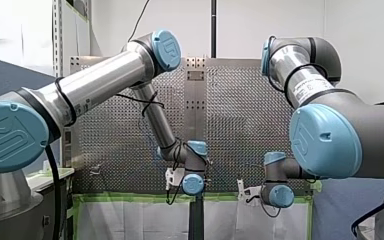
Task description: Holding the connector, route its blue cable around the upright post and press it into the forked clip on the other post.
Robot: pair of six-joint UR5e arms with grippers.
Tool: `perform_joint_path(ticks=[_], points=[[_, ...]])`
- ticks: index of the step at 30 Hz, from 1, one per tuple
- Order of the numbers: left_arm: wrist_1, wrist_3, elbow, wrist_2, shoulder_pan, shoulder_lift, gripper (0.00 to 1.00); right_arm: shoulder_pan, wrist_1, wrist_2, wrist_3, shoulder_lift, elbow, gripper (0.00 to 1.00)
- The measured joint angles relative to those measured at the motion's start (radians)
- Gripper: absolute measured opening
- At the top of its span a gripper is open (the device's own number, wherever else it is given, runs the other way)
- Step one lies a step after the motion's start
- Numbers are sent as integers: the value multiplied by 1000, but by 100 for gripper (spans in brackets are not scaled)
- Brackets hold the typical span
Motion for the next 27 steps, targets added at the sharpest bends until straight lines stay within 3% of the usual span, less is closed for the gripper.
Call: perform_joint_path(ticks=[20, 21, 27], points=[[39, 4, 0, -9, -6, 0, 29, -10, 1, -18, 3, -1, 0, 0], [43, 4, 0, -9, -7, 0, 20, -11, 1, -19, 3, -1, 0, 0], [52, 5, 1, -6, -9, 0, 14, -11, 2, -25, 3, -2, 0, 0]])
